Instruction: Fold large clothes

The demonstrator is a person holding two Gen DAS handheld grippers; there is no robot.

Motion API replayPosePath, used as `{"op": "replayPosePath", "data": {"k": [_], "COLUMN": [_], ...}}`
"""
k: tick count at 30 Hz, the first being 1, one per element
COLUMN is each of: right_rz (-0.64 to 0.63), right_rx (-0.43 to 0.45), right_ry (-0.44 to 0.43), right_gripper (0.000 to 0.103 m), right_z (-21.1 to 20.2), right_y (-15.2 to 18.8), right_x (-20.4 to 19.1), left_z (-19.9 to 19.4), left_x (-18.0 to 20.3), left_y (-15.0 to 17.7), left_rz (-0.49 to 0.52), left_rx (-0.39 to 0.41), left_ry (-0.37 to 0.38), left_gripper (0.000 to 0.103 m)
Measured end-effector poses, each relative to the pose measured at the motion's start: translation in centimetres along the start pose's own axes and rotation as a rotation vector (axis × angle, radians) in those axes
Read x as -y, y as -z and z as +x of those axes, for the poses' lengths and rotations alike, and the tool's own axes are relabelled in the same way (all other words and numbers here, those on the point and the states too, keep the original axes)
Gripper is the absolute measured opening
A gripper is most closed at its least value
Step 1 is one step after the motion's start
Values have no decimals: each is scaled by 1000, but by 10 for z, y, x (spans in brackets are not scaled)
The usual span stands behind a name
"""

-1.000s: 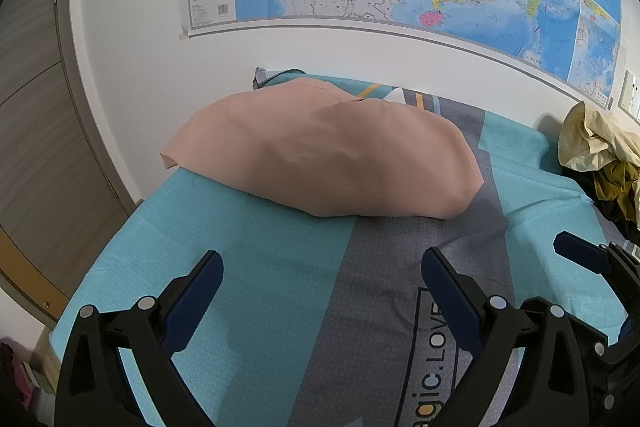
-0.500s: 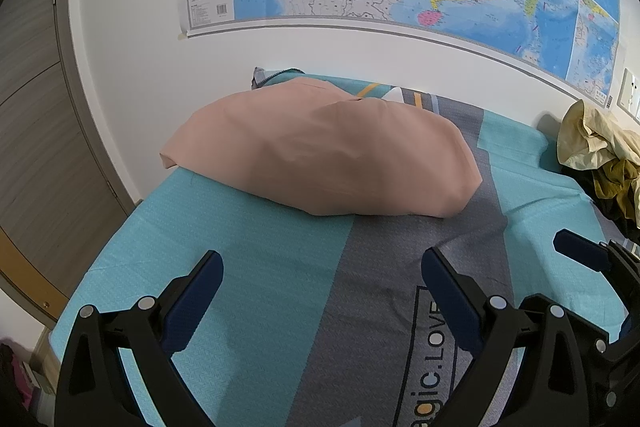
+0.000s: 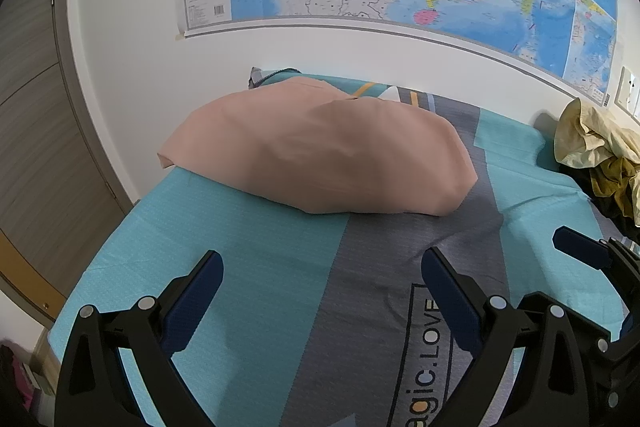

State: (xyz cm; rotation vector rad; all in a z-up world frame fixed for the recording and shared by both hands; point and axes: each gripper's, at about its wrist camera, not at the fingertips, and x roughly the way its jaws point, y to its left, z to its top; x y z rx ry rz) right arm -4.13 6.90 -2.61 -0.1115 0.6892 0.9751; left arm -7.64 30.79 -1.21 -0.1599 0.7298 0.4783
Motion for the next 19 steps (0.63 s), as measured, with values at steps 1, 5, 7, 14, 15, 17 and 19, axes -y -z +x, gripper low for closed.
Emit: {"op": "replayPosePath", "data": {"k": [1,5,7,14,15,17,19], "right_rz": [-1,1,2,39,52,71,92], "right_rx": [1,4,7,15,22,36,69], "right_ry": [1,-1,2,51,67,108,181], "right_gripper": [96,96,96,96,96,97,97], "right_z": [-1,-1,-3,-19,-24,-36,-54], "right_y": [0,1,2,11,14,20,27], "right_x": [0,0,-1,13,18,28,40], "left_z": [0,-2,-5,-2,-1,1,0], "left_x": [1,3,5,23,27,38,56], "left_y": [0,2,3,5,6,6,8], "left_rz": [1,9,14,35,36,43,73], "left_rx": [1,8,20,10,5,-4,5], "left_ry": [-1,-5,-4,49,68,104,142], "left_gripper": [96,96,96,96,96,96,96]}}
